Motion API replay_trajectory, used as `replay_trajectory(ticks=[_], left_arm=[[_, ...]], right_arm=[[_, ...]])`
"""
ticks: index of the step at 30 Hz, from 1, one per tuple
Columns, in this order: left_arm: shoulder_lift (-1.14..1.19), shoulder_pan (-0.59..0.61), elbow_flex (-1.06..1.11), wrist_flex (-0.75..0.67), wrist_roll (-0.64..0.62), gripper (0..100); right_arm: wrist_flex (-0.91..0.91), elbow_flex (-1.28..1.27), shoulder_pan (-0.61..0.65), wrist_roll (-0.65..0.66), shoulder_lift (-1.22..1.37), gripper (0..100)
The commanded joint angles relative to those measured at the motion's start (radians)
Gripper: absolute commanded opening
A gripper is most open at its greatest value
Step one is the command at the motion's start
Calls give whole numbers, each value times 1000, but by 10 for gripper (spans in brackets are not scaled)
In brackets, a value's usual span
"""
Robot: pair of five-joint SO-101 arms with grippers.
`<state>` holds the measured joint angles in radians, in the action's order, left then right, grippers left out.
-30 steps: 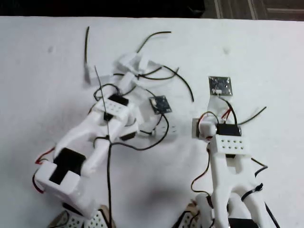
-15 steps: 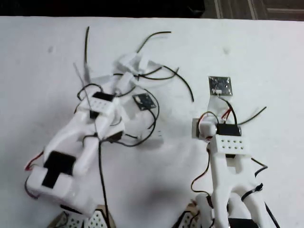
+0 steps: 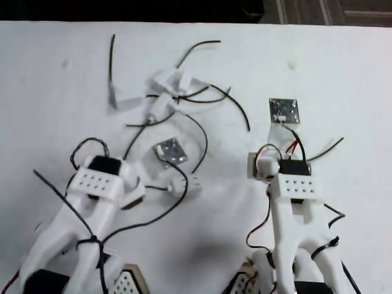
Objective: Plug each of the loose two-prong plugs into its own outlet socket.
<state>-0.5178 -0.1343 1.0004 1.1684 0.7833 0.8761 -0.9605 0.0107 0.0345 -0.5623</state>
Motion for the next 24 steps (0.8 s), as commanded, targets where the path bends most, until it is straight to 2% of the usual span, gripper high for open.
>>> replay_trajectory(ticks=[1,5,8,18,22,24], left_arm=[[-39,12,15,-6,-8,24],[-41,13,14,-8,-21,79],[-70,13,14,-14,-91,149],[-452,15,21,55,-275,277],[-553,96,52,63,-330,283],[-578,171,95,38,-328,283]], right_arm=[[-5,-3,-10,0,-27,108],[-8,-3,-8,0,-27,108],[-8,-3,-8,0,-27,108],[-10,-3,-8,-5,-27,108],[-1,-6,28,-11,-27,108],[24,-11,81,-71,-27,109]])
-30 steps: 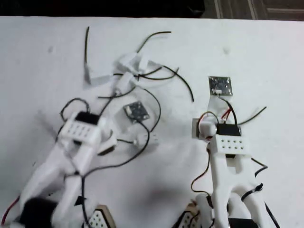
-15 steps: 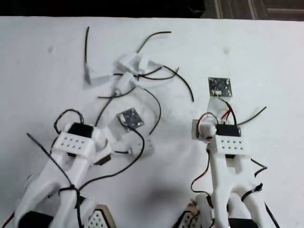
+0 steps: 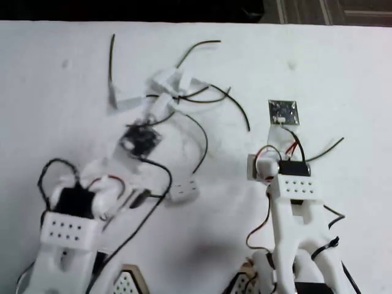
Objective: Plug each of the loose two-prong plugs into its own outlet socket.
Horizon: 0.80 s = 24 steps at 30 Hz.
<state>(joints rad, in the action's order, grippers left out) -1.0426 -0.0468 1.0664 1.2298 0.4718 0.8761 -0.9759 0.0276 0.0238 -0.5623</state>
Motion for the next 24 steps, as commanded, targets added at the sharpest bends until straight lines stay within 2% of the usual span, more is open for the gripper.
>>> replay_trajectory(ticks=[1,6,9,11,15,24], left_arm=[[-65,122,61,-44,-17,283],[-108,298,245,-189,-15,286],[-127,360,344,-270,-5,284],[-145,395,350,-265,28,283],[-182,407,359,-249,31,283],[-191,407,373,-253,31,283]], right_arm=[[36,5,85,-115,-27,110],[108,31,124,-264,-27,186],[191,107,94,-354,-25,200],[211,152,54,-388,-24,200],[214,238,18,-419,76,200],[220,445,-16,-453,504,199]])
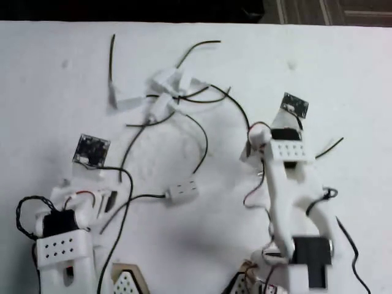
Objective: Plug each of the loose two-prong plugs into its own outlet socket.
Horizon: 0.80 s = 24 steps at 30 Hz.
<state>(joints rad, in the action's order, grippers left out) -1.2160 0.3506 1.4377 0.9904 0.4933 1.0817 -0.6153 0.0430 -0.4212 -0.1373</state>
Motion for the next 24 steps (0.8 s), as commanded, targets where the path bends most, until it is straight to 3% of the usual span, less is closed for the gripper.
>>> replay_trajectory(ticks=[1,7,24], left_arm=[[-18,10,3,-14,9,283],[-18,10,3,-14,11,283],[-18,10,6,-14,14,283]], right_arm=[[30,109,-42,-9,101,199],[145,224,-68,-68,148,198],[140,256,-151,-170,271,197]])
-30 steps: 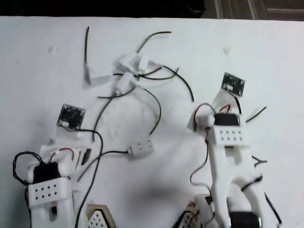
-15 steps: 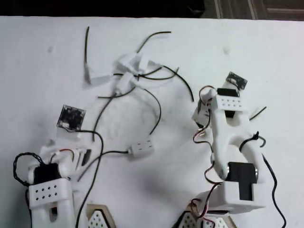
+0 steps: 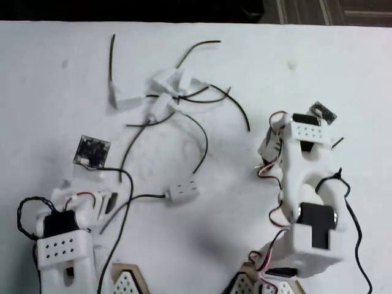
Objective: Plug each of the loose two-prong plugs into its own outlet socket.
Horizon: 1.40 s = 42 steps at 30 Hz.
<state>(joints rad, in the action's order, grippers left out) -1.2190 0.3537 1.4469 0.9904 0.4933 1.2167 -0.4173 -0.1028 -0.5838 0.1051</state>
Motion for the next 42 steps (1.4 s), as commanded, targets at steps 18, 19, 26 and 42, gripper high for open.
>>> replay_trajectory(ticks=[18,19,26,42], left_arm=[[-15,7,-2,-14,17,283],[-15,7,-2,-14,17,283],[-15,7,0,-14,17,283],[-15,7,0,-14,17,283]], right_arm=[[5,241,99,-8,223,197],[7,253,110,-8,237,197],[8,302,119,-2,277,82],[142,318,90,221,104,18]])
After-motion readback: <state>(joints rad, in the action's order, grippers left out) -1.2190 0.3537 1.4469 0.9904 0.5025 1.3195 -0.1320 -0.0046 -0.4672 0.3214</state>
